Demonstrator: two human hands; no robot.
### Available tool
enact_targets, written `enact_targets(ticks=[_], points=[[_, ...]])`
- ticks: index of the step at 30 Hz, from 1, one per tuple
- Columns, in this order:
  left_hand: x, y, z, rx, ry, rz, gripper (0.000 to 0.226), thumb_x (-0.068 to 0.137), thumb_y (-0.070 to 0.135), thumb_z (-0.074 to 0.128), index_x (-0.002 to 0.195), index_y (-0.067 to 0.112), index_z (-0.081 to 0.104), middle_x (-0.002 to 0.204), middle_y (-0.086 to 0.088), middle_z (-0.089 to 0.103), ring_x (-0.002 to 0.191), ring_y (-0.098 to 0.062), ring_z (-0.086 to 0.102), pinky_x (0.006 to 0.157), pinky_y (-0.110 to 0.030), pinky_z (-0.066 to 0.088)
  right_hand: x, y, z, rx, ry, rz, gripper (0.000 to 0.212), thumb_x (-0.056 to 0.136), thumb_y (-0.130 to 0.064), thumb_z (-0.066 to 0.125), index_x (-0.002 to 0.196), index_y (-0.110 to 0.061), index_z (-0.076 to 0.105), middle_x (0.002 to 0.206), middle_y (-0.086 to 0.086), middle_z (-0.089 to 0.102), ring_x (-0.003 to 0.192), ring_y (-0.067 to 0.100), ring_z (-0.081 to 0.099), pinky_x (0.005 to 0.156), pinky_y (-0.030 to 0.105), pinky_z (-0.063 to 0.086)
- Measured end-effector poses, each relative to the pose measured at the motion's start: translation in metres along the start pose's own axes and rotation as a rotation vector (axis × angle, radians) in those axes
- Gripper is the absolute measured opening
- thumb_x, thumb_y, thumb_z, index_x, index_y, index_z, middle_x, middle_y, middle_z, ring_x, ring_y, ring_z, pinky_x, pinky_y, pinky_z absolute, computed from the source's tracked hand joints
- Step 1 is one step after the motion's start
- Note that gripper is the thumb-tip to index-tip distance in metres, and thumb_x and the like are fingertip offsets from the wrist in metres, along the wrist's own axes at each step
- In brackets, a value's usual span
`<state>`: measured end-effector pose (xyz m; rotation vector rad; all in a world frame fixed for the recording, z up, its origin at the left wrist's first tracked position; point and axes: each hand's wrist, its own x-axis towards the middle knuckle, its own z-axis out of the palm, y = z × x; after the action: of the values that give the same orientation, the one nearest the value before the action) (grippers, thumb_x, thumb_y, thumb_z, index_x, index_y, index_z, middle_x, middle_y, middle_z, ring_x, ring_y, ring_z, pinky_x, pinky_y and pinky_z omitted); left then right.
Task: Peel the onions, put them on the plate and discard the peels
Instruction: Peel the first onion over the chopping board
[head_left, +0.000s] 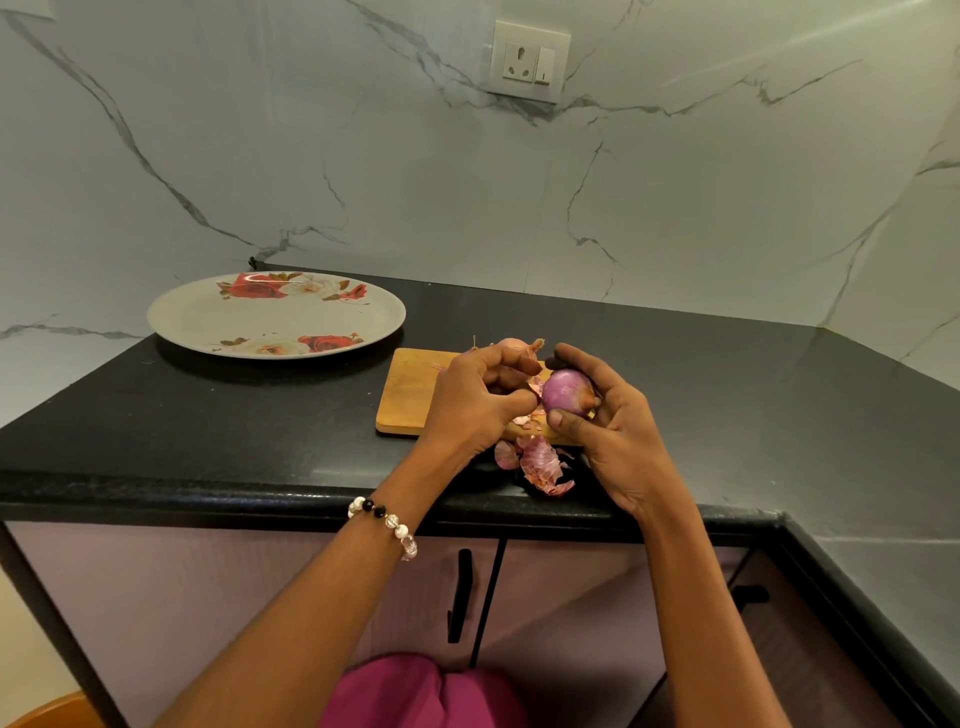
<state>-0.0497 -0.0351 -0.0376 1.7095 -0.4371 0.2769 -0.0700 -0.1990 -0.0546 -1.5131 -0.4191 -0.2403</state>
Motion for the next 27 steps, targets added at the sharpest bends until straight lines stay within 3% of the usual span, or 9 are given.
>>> enact_targets(ticks=[7,13,18,23,27], points=[[0.0018,-0.0037,0.0009,0.035,0.016,-0.004,0.03,0.075,0.006,0.077,0.104,0.012,0.072,0.092,-0.002,0.074,0.083,-0.009,0.07,0.08,-0.033,0.058,0.0001,-0.0001,0.0008,-0.057,0.01,-0.004,0.065,0.083,0.019,0.064,0.126,-0.03,0.058,0.135,0.012,0.052,0.116,0.031,0.062,0.082,0.033,0.059],[0.0018,-0.0042,0.0009,0.06,0.027,0.004,0.037,0.073,0.006,0.077,0.109,0.011,0.07,0.089,-0.002,0.074,0.08,-0.009,0.07,0.077,-0.031,0.059,0.0007,0.0013,0.0016,-0.097,0.004,-0.013,0.068,0.082,0.02,0.064,0.126,-0.032,0.058,0.135,0.012,0.051,0.118,0.028,0.061,0.086,0.035,0.058],[0.0006,-0.002,0.0007,0.066,0.015,0.014,0.04,0.073,0.003,0.074,0.111,0.013,0.067,0.085,-0.001,0.073,0.077,-0.009,0.069,0.071,-0.021,0.057,0.0003,0.001,0.0016,-0.103,-0.012,-0.022,0.069,0.082,0.02,0.065,0.129,-0.03,0.058,0.135,0.015,0.05,0.118,0.028,0.061,0.086,0.035,0.058],[0.001,-0.0015,0.001,0.061,0.012,0.007,0.044,0.072,0.003,0.073,0.112,0.017,0.061,0.083,-0.005,0.072,0.076,-0.014,0.069,0.069,-0.028,0.059,-0.0008,-0.0011,0.0032,-0.098,-0.012,-0.022,0.069,0.082,0.019,0.066,0.128,-0.031,0.058,0.136,0.016,0.049,0.118,0.028,0.061,0.084,0.032,0.058],[0.0009,-0.0017,0.0007,0.014,-0.003,-0.002,0.04,0.076,0.002,0.072,0.111,0.017,0.061,0.088,-0.004,0.071,0.077,-0.013,0.069,0.068,-0.025,0.058,-0.0011,-0.0024,0.0034,-0.079,-0.011,-0.012,0.068,0.082,0.019,0.065,0.127,-0.031,0.059,0.135,0.016,0.05,0.115,0.028,0.063,0.081,0.031,0.058]])
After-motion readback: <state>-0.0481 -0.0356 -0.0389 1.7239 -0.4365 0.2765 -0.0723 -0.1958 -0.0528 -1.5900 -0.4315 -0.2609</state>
